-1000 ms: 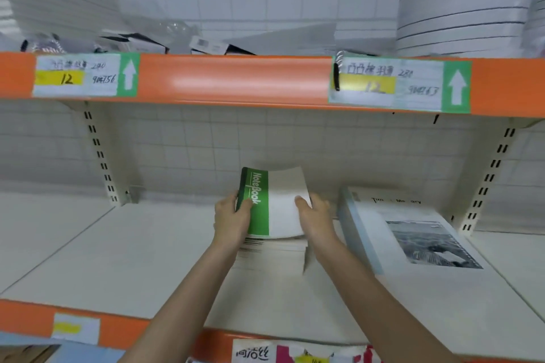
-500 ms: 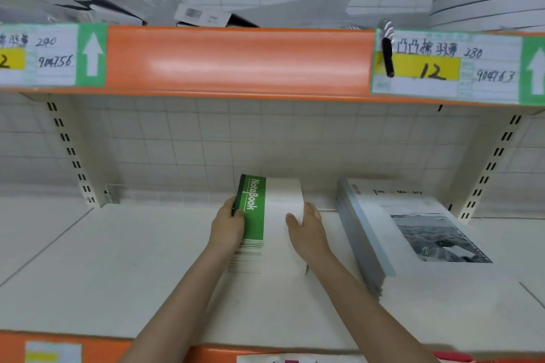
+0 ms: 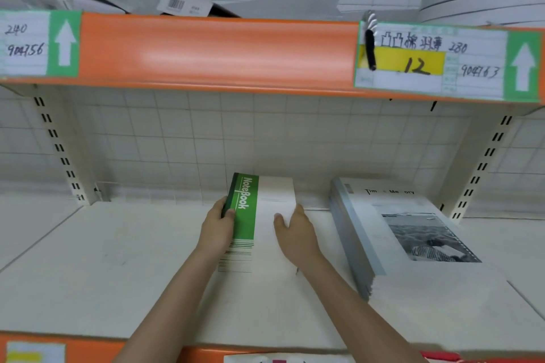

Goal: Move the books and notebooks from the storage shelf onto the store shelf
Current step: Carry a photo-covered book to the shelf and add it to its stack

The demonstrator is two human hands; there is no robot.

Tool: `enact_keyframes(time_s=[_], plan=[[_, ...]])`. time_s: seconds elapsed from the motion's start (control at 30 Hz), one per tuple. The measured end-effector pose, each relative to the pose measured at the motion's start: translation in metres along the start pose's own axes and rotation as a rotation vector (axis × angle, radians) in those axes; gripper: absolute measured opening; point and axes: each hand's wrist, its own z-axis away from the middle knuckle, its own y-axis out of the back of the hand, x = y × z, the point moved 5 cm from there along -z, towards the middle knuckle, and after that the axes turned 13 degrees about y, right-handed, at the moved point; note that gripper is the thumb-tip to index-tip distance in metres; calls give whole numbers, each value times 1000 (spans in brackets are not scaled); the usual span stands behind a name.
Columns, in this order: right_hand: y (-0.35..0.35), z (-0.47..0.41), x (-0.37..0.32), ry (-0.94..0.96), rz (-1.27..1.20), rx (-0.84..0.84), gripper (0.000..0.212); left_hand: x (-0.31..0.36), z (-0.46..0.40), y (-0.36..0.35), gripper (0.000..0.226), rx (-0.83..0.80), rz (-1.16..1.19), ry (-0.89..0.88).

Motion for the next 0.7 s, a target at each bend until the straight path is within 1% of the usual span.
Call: enact_keyframes(time_s=[0.1, 0.17, 0.23, 0.33, 0.4, 0.5, 0.57, 0.7], plan=[[4, 3, -4, 20, 57, -34, 69, 6, 4, 0, 34, -19, 21, 14], [8, 5, -8, 44, 146, -86, 71, 11, 7, 5, 32, -36, 32, 22], [14, 6, -15, 117, 271, -98, 70, 15, 13, 17, 41, -7, 1, 14], [20, 7, -32, 242, 436, -71, 66, 17, 25, 41, 53, 79, -150, -55], [10, 10, -49, 315, 513, -126, 66, 15, 35, 59, 57, 97, -209, -90], [-14, 17, -76, 433, 534, -188, 68, 14, 46, 87, 60, 155, -279, -135], [-33, 22, -100, 524, 526, -204, 68, 12, 52, 112, 65, 189, -383, -160], [-80, 37, -140, 645, 480, -313, 70, -6, 60, 174, 70, 251, -509, -131]])
